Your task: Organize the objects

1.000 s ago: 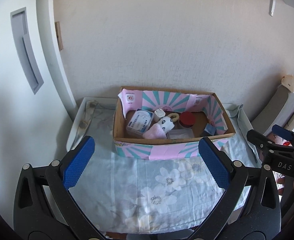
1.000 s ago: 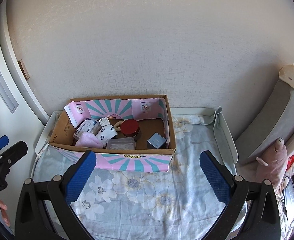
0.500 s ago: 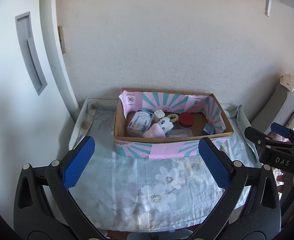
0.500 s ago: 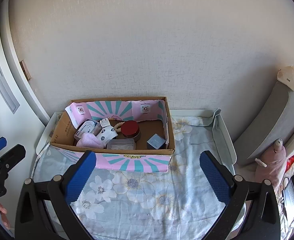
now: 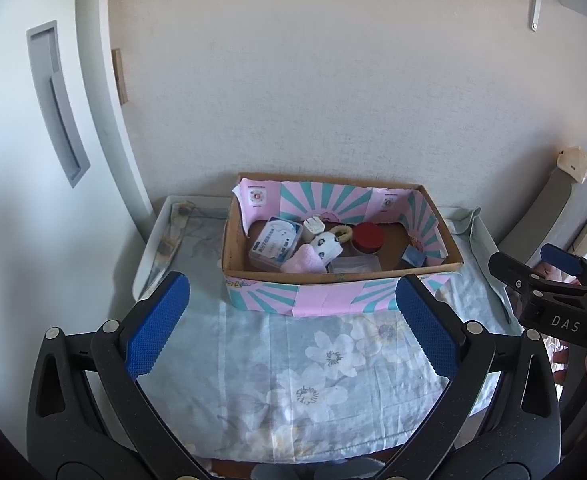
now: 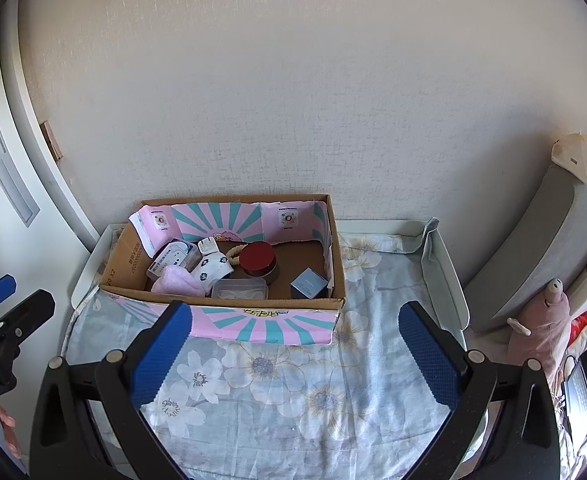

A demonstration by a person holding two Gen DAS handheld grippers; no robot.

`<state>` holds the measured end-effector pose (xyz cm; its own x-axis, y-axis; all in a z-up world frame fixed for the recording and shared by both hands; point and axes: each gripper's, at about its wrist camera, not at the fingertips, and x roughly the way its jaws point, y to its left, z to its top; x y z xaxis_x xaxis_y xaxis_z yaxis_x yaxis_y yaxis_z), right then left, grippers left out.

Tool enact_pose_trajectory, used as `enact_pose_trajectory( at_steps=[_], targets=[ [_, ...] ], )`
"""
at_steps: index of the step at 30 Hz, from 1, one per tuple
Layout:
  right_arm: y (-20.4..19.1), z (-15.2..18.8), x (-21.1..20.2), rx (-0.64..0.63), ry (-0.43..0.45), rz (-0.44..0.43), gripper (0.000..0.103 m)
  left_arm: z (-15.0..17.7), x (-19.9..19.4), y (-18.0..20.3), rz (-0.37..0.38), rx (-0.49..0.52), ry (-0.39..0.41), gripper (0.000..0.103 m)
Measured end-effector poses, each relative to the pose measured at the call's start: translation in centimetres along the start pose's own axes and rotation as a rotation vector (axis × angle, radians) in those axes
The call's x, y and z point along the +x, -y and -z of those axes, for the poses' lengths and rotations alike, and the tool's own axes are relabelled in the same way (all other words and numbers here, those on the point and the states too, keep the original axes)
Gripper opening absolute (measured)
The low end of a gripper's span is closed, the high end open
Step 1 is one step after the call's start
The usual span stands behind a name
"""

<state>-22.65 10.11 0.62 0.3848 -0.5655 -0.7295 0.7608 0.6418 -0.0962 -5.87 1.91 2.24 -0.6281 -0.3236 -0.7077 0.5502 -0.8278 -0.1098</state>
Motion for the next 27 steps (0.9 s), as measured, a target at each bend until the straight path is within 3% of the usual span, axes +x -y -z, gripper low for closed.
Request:
enact_pose_trajectory(
  at_steps=[27],
  targets=[
    [0.00,-0.28,0.13,0.006,0.009,0.000,0.103,0.09,0.07,0.05,-0.008,0.011,-0.001,0.103]
  ],
)
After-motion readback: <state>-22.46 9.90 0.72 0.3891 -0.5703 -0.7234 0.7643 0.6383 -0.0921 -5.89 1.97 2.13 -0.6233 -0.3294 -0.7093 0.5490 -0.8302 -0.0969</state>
